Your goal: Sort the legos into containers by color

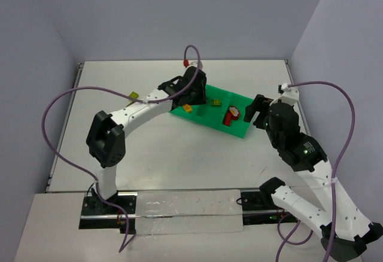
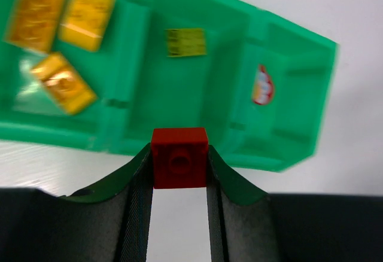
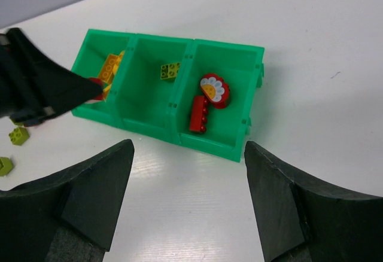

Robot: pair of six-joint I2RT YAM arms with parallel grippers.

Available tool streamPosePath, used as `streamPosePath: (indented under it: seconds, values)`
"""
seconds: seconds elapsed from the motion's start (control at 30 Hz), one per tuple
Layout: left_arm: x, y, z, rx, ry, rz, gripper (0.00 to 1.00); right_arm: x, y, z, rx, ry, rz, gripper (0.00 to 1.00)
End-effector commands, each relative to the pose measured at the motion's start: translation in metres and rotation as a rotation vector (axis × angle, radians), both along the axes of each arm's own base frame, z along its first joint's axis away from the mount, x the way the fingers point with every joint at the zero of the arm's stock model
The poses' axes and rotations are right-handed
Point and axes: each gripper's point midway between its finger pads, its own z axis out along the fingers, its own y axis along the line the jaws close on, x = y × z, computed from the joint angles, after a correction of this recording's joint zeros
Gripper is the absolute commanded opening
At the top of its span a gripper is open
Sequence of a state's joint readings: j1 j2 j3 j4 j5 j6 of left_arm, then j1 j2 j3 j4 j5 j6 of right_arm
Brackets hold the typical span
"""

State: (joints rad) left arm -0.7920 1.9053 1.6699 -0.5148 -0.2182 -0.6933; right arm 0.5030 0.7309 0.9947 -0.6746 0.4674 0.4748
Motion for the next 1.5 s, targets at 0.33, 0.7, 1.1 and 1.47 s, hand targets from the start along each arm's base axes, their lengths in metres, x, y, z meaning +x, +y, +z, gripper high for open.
streamPosePath:
  seconds: [0.33, 0.7, 1.1, 1.47]
  values:
    - [-0.017, -0.147, 0.022, -0.243, 0.013, -0.310, 0.01, -0.007, -0.019, 0.033, 0.017, -0.098, -0.070, 0.82]
    - [-0.020, -0.171, 0.003, -0.276, 0.069, -0.350, 0.60, -0.010, -0.021, 0.030, 0.010, -0.088, -0.074, 0.82]
    - [-0.012, -0.112, 0.077, -0.169, -0.110, -0.230, 0.90, -0.007, -0.015, 0.027, 0.030, -0.080, -0.056, 0.82]
    - [0.032, 0.134, 0.045, 0.050, -0.052, 0.328, 0.99, -0.004, -0.010, 0.022, 0.036, -0.077, -0.038, 0.82]
